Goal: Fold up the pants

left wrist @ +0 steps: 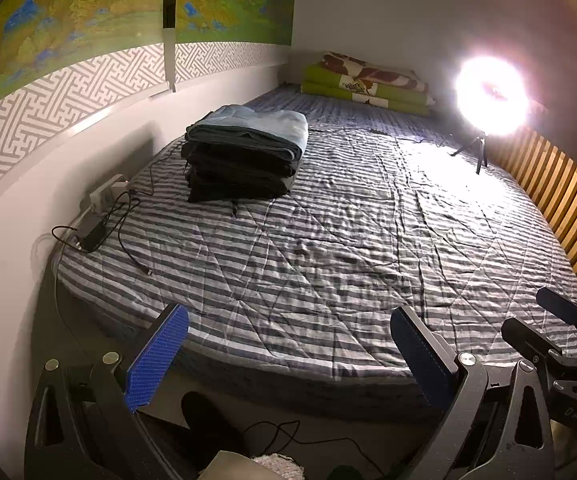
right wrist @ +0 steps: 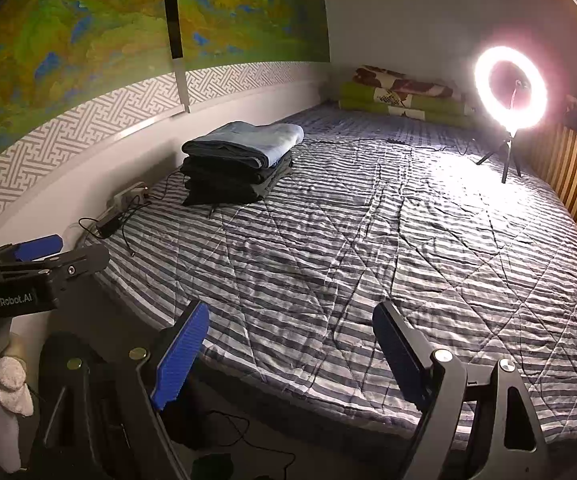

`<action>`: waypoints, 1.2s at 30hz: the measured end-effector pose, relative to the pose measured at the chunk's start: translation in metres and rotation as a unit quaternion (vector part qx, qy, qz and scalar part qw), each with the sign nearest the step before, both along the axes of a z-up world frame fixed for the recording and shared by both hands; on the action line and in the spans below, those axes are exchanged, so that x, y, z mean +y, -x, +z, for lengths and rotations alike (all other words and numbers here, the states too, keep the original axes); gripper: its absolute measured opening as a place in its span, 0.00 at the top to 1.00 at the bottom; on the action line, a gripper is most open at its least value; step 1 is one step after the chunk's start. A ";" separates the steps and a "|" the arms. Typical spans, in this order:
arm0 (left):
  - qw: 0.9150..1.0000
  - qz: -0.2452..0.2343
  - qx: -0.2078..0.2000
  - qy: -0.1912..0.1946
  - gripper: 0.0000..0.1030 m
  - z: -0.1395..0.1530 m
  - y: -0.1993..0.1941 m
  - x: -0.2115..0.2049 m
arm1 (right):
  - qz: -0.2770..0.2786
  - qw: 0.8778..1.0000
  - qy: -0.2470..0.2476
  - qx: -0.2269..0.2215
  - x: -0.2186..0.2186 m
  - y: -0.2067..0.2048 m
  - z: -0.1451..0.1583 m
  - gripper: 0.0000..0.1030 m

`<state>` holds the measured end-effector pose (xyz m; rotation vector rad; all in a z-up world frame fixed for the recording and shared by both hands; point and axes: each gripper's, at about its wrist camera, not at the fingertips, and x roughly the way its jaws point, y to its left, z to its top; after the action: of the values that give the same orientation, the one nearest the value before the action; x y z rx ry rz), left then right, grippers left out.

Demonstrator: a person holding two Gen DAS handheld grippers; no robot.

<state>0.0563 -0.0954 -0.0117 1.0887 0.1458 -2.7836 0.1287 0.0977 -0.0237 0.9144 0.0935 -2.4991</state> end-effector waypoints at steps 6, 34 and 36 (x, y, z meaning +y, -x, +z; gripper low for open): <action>1.000 0.000 0.000 0.000 0.01 0.000 0.000 0.001 | -0.001 1.000 0.001 -0.002 0.002 0.001 -0.001 0.21; 1.000 -0.004 -0.003 0.000 0.01 -0.006 0.004 0.000 | -0.008 1.000 -0.003 -0.014 -0.001 0.005 -0.012 0.21; 1.000 -0.003 0.002 0.003 0.01 -0.006 0.004 0.000 | -0.008 1.000 -0.004 -0.016 -0.002 0.006 -0.013 0.21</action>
<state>0.0519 -0.0952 -0.0176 1.0849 0.1353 -2.7902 0.1230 0.0952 -0.0372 0.9623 0.0859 -2.5001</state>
